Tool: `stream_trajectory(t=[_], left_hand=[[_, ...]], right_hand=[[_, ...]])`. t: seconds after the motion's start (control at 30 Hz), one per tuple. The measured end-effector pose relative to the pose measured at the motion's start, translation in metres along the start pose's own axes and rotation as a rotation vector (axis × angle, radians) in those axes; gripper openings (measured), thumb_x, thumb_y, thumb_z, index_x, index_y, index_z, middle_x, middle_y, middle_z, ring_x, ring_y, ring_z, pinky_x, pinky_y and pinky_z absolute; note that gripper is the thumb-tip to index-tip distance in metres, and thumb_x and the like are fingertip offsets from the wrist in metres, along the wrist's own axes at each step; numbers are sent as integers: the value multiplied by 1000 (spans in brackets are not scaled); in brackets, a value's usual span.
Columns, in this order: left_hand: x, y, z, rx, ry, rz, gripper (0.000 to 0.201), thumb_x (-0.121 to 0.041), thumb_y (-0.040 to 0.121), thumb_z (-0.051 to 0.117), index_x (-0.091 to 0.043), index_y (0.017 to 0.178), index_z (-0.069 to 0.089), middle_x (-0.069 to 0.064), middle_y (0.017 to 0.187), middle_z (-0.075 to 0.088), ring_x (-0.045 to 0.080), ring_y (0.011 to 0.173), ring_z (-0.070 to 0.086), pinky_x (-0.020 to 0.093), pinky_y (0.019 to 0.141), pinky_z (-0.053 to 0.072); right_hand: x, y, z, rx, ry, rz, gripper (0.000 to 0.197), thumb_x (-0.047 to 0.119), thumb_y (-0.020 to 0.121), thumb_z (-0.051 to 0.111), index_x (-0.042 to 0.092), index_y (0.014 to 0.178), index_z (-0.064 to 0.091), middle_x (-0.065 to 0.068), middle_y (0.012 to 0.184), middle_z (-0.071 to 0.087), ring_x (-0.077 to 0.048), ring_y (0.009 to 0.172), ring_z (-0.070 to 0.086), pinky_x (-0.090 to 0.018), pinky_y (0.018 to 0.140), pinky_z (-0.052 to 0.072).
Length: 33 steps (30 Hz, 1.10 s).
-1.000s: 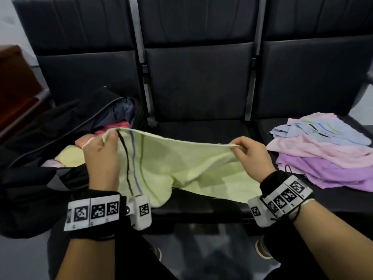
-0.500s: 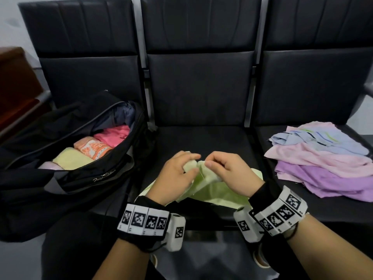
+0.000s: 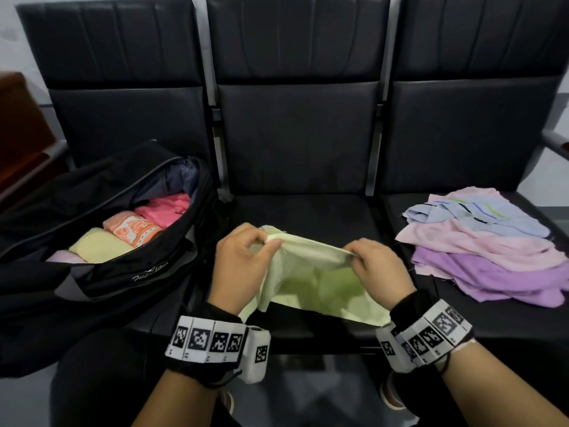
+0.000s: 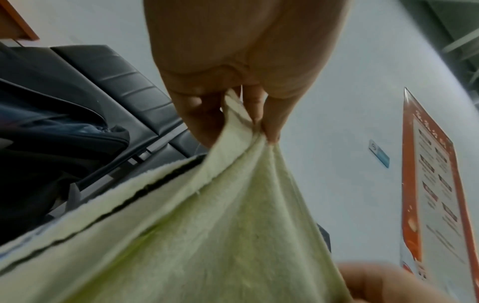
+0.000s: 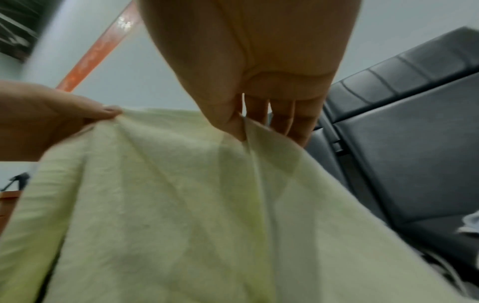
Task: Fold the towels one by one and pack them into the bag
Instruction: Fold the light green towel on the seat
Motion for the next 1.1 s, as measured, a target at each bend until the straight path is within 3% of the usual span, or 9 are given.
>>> stream_trajectory(t=[0.1, 0.27, 0.33, 0.43, 0.53, 0.7, 0.87, 1.0, 1.1], left_hand=[[10, 7, -21, -107, -10, -43, 22, -15, 84, 77, -16, 67, 64, -4, 74, 61, 6, 72, 58, 15, 74, 42], [34, 15, -58, -298, -22, -152, 21, -21, 87, 75, -28, 71, 64, -1, 80, 68, 13, 77, 61, 32, 79, 49], [44, 17, -72, -356, -5, -194, 16, -26, 89, 73, -27, 74, 65, -3, 81, 67, 14, 80, 61, 34, 82, 49], [52, 21, -88, -437, 19, -234, 17, -33, 89, 70, -19, 80, 67, -1, 80, 66, 17, 80, 60, 35, 81, 49], [43, 32, -89, -491, 34, -249, 19, -34, 90, 68, -17, 81, 66, 2, 82, 67, 19, 82, 60, 39, 84, 50], [-15, 62, -48, -409, 7, -117, 16, -27, 89, 67, -16, 78, 64, 4, 90, 69, 19, 89, 63, 39, 88, 51], [-62, 68, 9, -175, -46, 87, 11, -22, 87, 70, -25, 80, 63, -6, 93, 66, -5, 90, 59, 13, 86, 44], [-32, 53, 43, 109, 66, 21, 15, -6, 90, 62, -18, 93, 70, -4, 100, 66, 7, 98, 61, 23, 95, 45], [-10, 39, 46, 213, 97, -23, 28, -1, 89, 57, -27, 92, 67, -13, 99, 65, -4, 95, 60, 14, 87, 45]], right_hand=[[-27, 0, -12, -49, -9, 119, 27, 3, 84, 55, 17, 102, 70, -2, 96, 66, -28, 95, 62, -42, 80, 50], [-43, 1, -35, -178, 63, 113, 25, -6, 82, 61, 10, 96, 74, -7, 89, 69, -26, 85, 64, -35, 78, 49], [-48, 0, -40, -213, 123, 113, 19, -1, 86, 65, 11, 96, 76, -3, 88, 72, -20, 84, 65, -30, 77, 49], [-53, -1, -42, -228, 283, 165, 11, 9, 89, 69, 18, 89, 76, 11, 77, 72, -5, 71, 65, -7, 65, 42], [-46, 1, -47, -241, 599, 194, 24, 8, 91, 67, 29, 81, 74, 13, 71, 72, -2, 59, 64, -10, 55, 45], [-3, 9, -83, -285, 969, 83, 23, 8, 96, 59, 23, 108, 72, 9, 64, 58, -4, 55, 50, -16, 50, 44], [41, 13, -89, -116, 1227, -12, 12, 13, 93, 58, 17, 91, 69, -8, 78, 64, -18, 64, 57, -30, 55, 50], [49, 6, -57, 157, 1114, 8, 23, -7, 96, 50, 6, 107, 65, -17, 86, 67, -22, 73, 69, -38, 63, 55], [46, 1, -37, 300, 990, 20, 37, -13, 93, 41, 7, 116, 62, -19, 102, 70, -25, 93, 72, -38, 70, 55]])
Point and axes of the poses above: each hand's wrist, its own y-axis towards the middle knuckle, its own z-axis out of the palm, x = y × z, the point moved 8 cm from there along y, towards the middle knuckle
